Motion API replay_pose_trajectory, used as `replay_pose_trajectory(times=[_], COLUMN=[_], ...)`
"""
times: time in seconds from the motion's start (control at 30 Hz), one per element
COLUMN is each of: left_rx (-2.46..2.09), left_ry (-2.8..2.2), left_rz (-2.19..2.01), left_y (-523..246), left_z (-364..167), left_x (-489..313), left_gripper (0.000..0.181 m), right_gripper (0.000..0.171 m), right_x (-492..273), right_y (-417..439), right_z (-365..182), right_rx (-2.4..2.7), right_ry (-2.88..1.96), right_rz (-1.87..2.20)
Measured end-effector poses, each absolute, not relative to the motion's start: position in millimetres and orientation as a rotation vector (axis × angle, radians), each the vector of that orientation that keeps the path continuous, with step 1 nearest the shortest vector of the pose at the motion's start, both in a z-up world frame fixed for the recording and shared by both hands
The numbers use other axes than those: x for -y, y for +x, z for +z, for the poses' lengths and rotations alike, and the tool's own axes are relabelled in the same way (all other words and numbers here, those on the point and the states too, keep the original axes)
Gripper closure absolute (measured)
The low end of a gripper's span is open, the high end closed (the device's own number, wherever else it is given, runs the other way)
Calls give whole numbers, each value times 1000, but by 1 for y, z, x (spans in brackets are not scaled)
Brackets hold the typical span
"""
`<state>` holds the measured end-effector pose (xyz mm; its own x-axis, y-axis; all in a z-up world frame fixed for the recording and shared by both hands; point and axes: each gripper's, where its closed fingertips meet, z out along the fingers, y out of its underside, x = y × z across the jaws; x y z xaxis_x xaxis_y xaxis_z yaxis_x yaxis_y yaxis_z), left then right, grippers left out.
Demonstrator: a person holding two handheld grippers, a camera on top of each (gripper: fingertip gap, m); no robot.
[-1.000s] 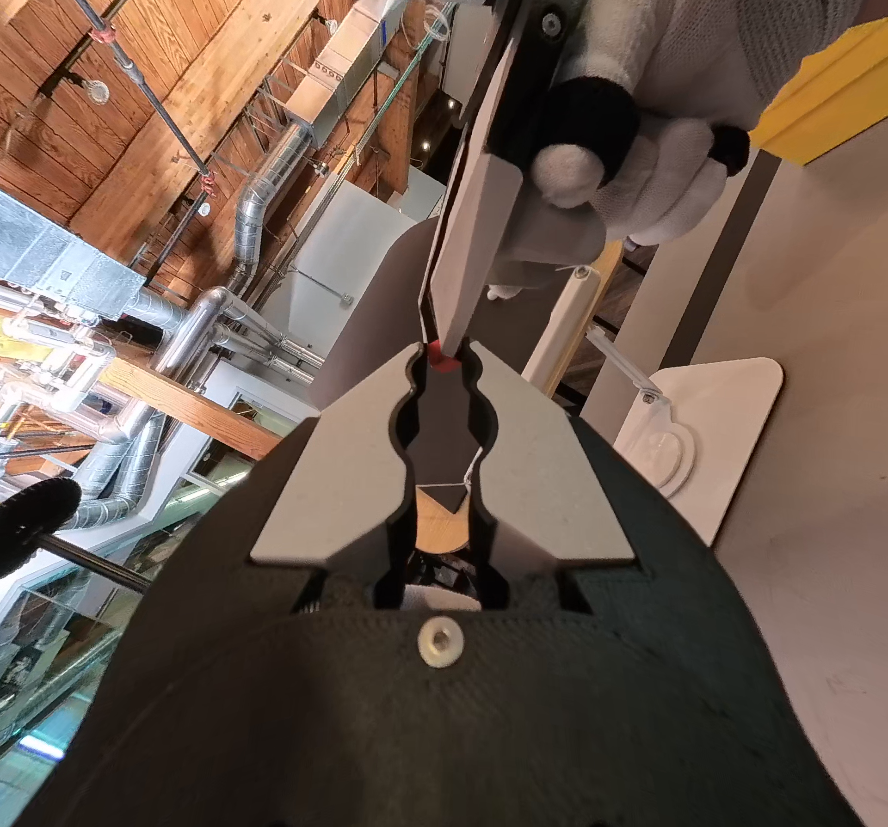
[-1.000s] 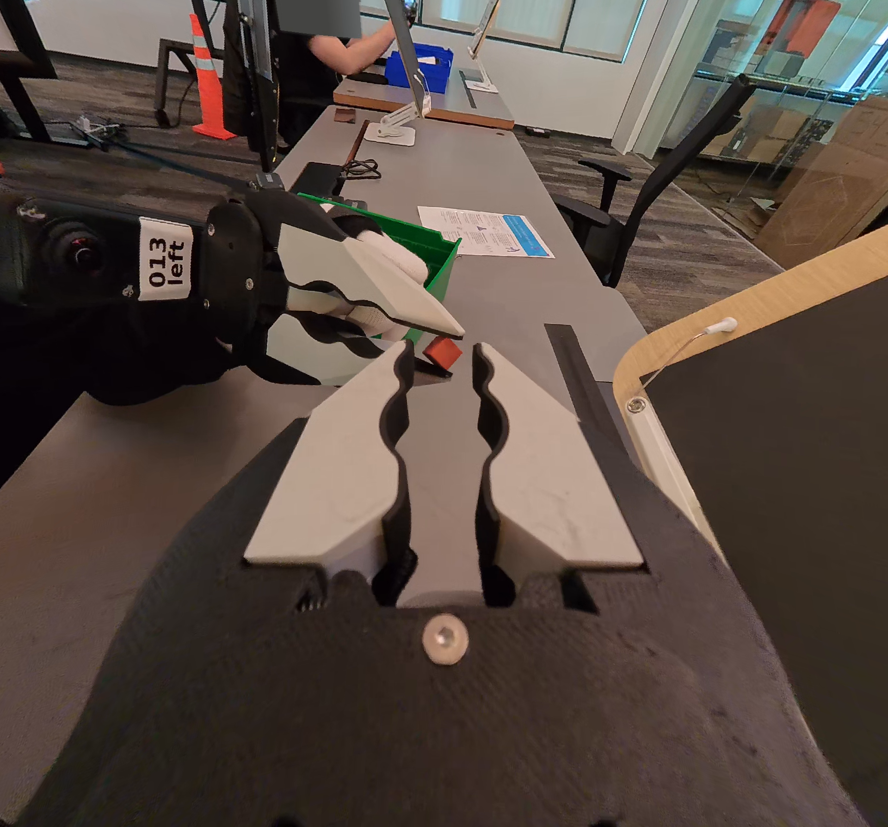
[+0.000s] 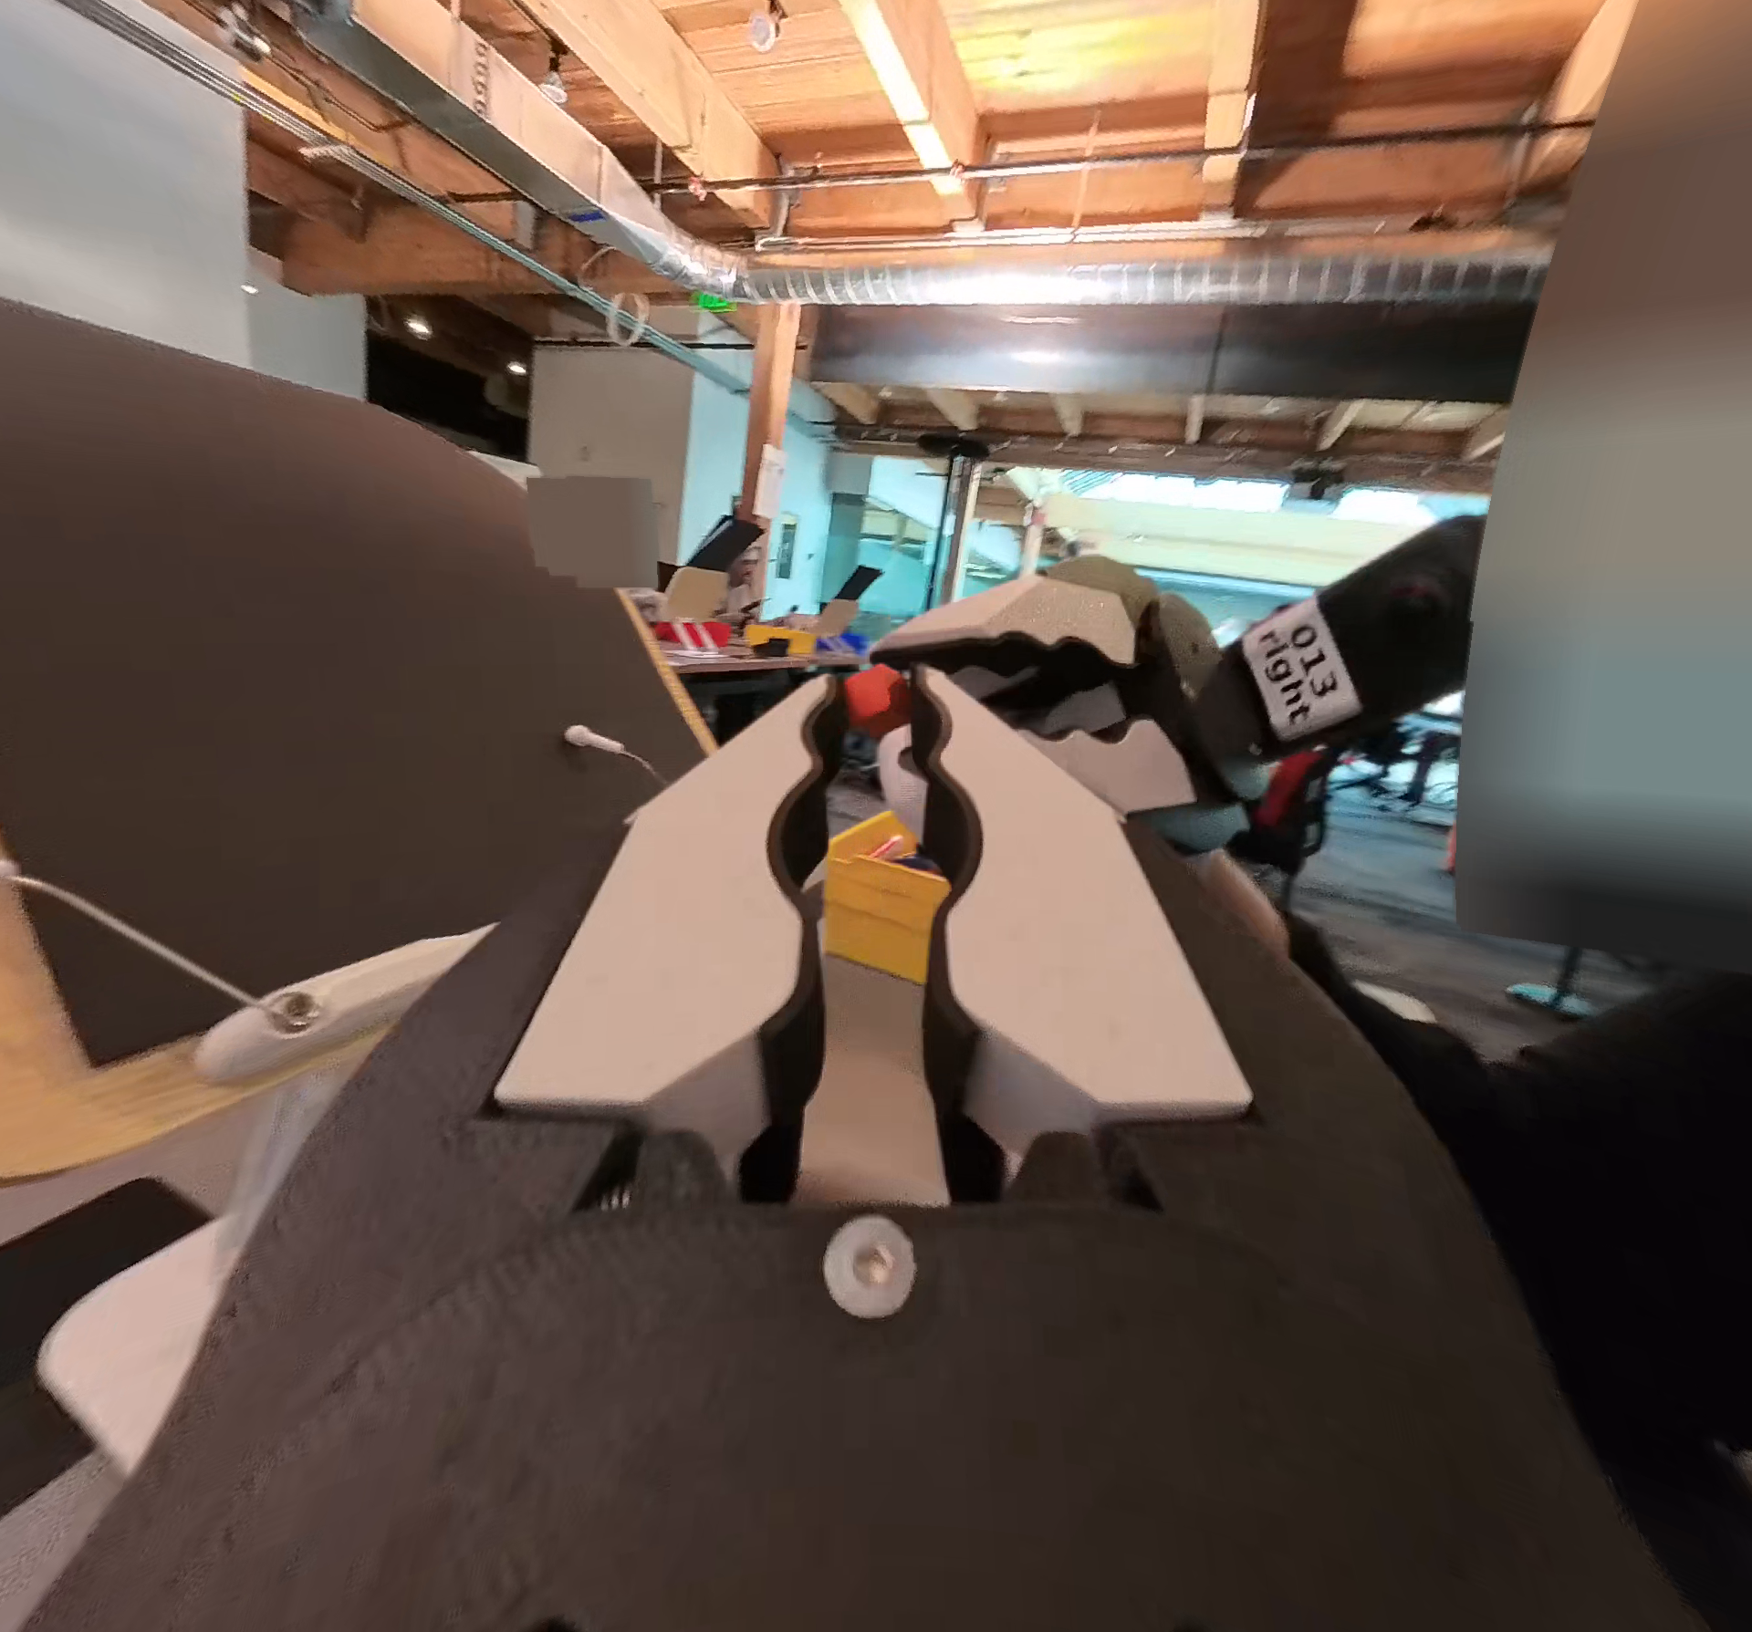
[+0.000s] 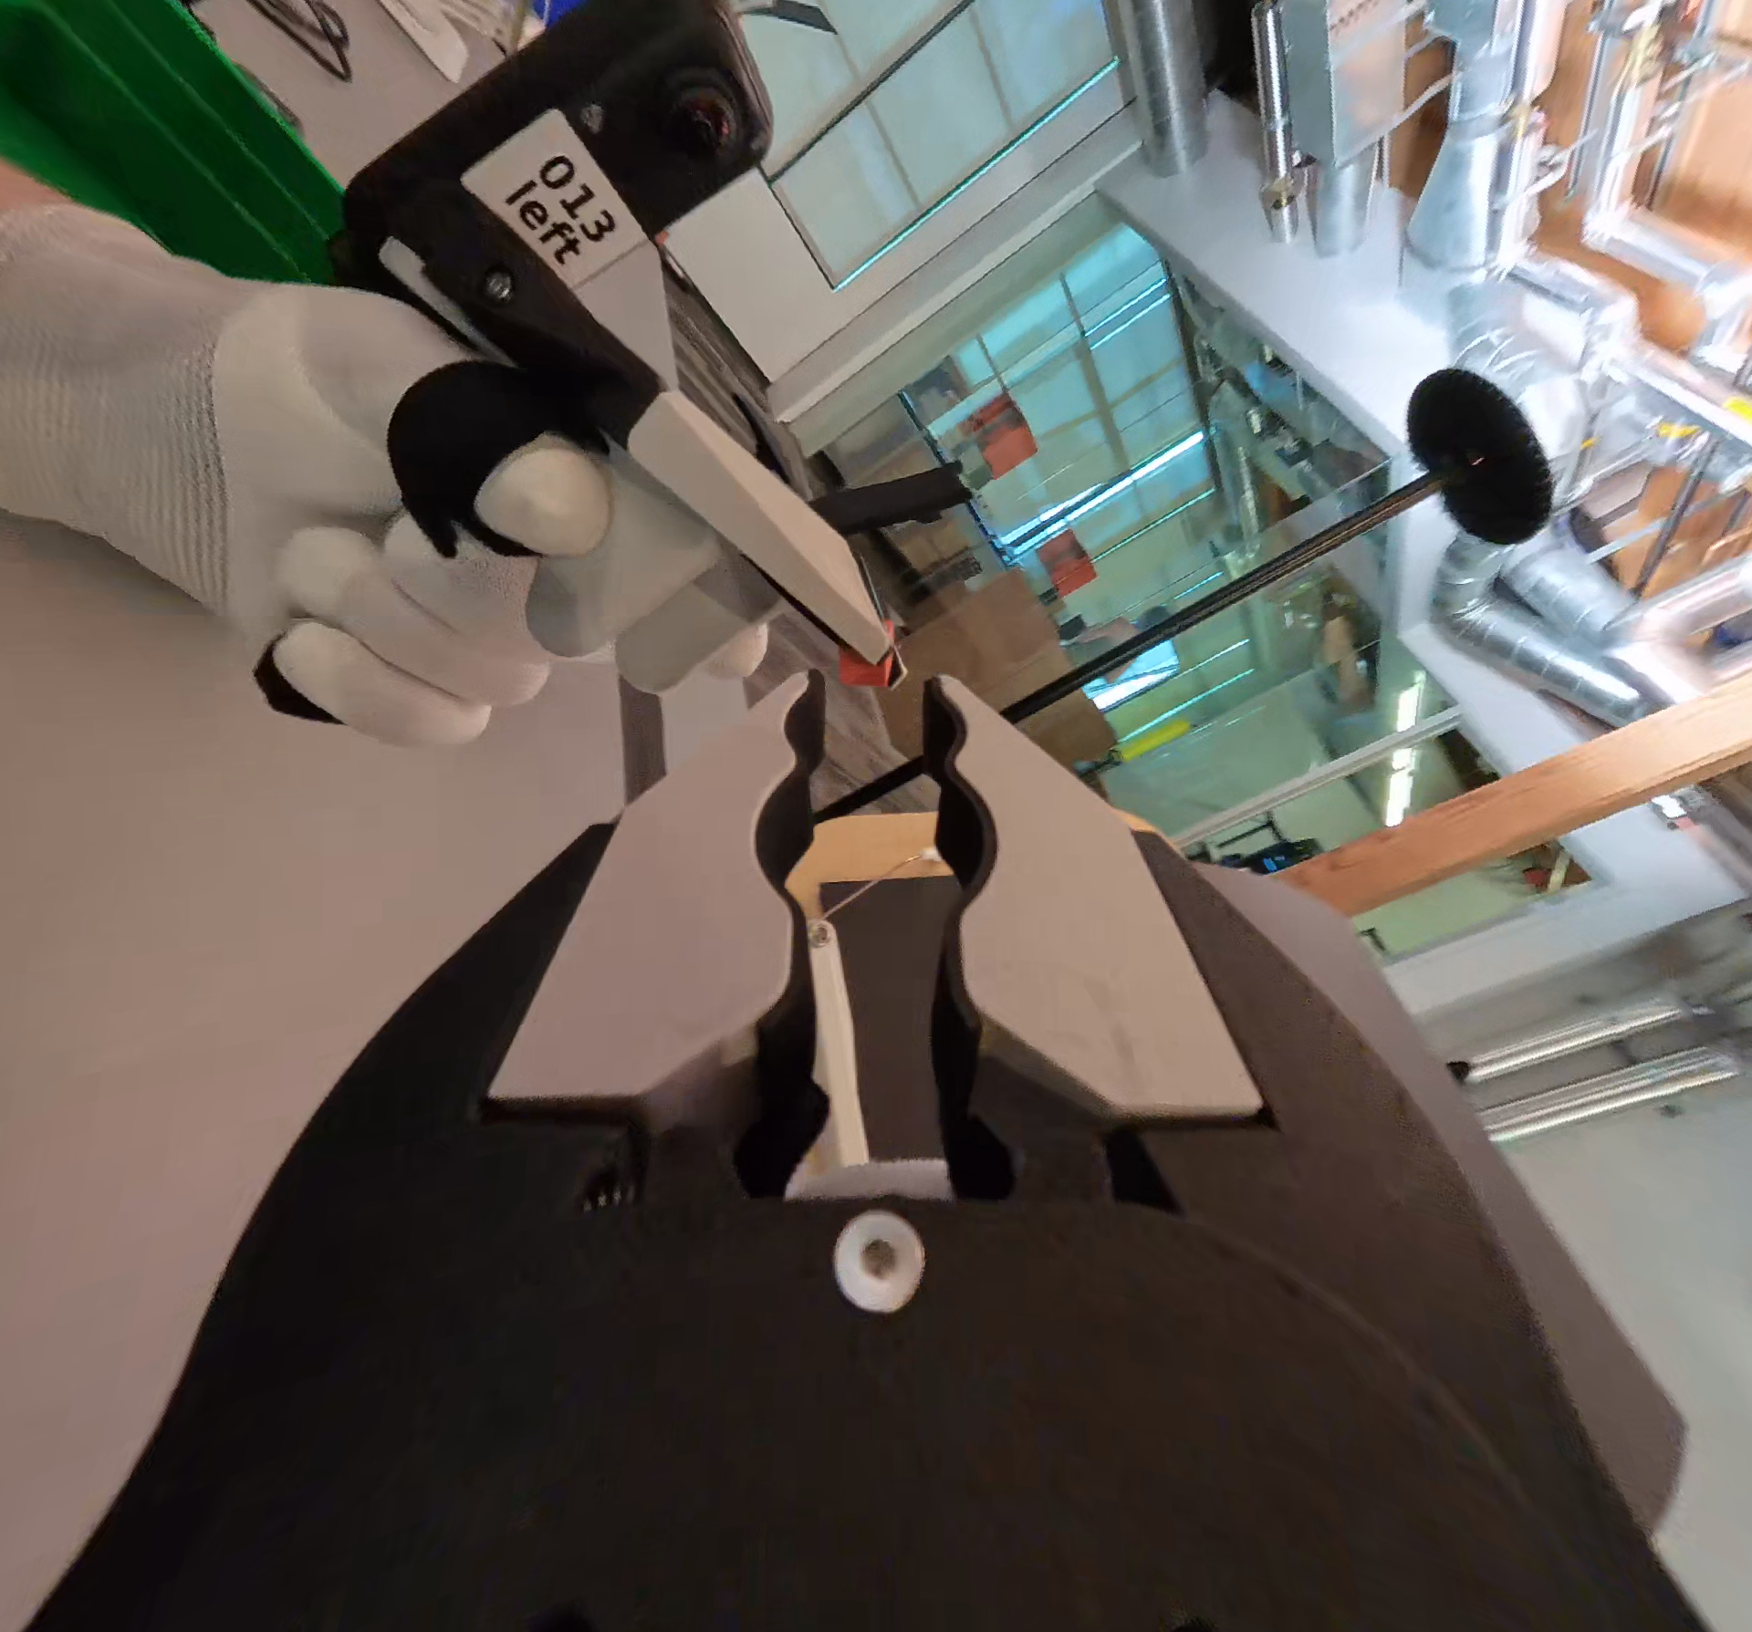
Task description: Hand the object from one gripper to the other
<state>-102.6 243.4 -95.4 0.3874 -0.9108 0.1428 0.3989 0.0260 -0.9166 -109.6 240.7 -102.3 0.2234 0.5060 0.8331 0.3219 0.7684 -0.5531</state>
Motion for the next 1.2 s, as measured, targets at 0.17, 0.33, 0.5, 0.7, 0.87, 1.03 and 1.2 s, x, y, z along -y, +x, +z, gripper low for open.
replay_pose_trajectory(times=[0.17, 0.33, 0.5, 0.7, 0.87, 1.03, 1.2], left_rx=[-544, -528, -517, -526, -613, -808, -1116], left_ry=[-1110, -1106, -1100, -1102, -1111, -1085, -1141], left_rz=[-1285, -1369, -1416, -1364, -1040, -721, -284], left_y=[-104, -102, -101, -100, -100, -98, -84], left_z=[-94, -96, -96, -96, -99, -103, -140], left_x=[-241, -240, -240, -240, -243, -235, -237], left_gripper=[170, 170, 170, 169, 168, 169, 167], right_gripper=[156, 158, 164, 164, 164, 164, 164], right_x=[-241, -239, -238, -239, -242, -244, -236], right_y=[-112, -115, -116, -115, -109, -94, -80], right_z=[-99, -102, -103, -103, -108, -127, -154], right_rx=[1358, 1376, 1382, 1383, 1404, 1493, 1643], right_ry=[-705, -691, -685, -718, -832, -957, -1034], right_rz=[45, 35, 32, 71, 218, 391, 441])
